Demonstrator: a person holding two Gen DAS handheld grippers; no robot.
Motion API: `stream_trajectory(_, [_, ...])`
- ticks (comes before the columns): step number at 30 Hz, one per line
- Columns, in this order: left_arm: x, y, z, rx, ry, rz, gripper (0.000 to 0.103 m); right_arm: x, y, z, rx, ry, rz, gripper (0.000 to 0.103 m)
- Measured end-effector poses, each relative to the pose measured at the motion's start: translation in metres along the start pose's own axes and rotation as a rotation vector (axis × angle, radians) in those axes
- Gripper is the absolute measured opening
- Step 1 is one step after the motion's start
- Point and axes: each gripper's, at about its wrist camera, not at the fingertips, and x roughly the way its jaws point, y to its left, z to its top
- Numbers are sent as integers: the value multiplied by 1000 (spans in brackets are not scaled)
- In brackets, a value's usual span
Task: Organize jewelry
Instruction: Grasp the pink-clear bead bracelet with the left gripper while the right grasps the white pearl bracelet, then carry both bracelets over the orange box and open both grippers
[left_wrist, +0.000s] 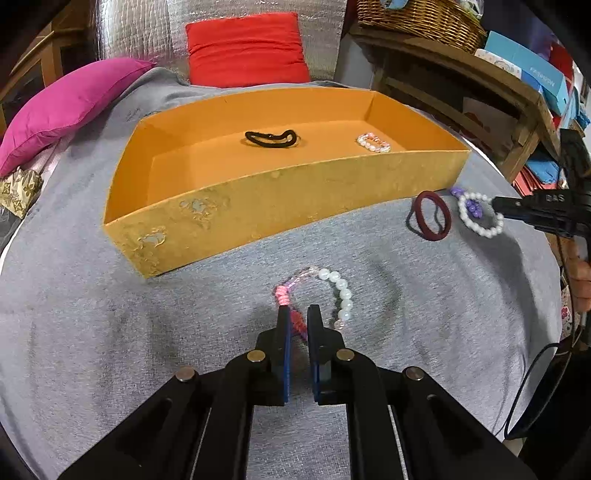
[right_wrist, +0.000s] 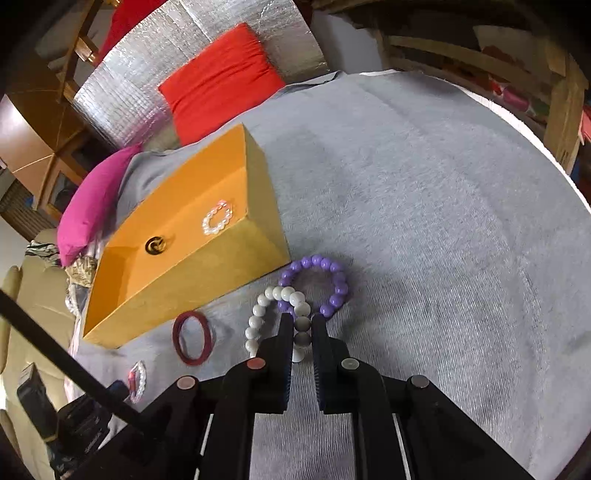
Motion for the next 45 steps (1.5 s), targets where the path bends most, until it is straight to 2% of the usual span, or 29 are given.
stream_trajectory(8, [5, 9, 2, -36, 18, 5, 10, 9, 2, -9, -34, 86, -6, 11])
stream_trajectory(10, [5, 6, 2, -23, 21, -11, 16, 15, 5, -11, -41, 109, -5, 11])
stream_trajectory(13, [3, 0, 3, -1, 11, -21, 46, 16, 10, -14, -64, 115, -43, 11])
stream_trajectory(15, [0, -3, 2, 14, 1, -18, 54, 19, 12, -15, -68, 120, -45, 11])
stream_trajectory(17, [0, -5, 2, 17, 3, -29, 57, 21, 12, -16, -66, 121, -55, 11])
stream_trajectory(22, [11, -5, 0, -10, 41, -29, 57, 26, 19, -19, -100, 108, -74, 13])
stream_trajectory(24, [11, -10, -1, 10, 36, -24, 57, 28, 25, -20, -125, 101, -73, 14])
stream_trajectory(26, [12, -14, -1, 26, 30, -29, 48, 30, 31, -23, -158, 93, -87, 13])
stream_trajectory(27, [12, -15, -1, 27, 30, -31, 36, 30, 34, -24, -173, 86, -93, 11])
stream_trajectory(28, [12, -15, -1, 27, 28, -31, 31, 30, 36, -25, -182, 84, -91, 11])
stream_trajectory(30, [11, -15, 0, 30, 21, -29, 14, 28, 40, -26, -190, 81, -74, 11])
stream_trajectory(36, [2, -17, 0, 49, -11, -27, 14, 14, 49, -25, -205, 44, 13, 11])
stream_trajectory(45, [-27, -30, 2, 87, -90, -66, 14, -6, 63, -22, -220, -18, 104, 11])
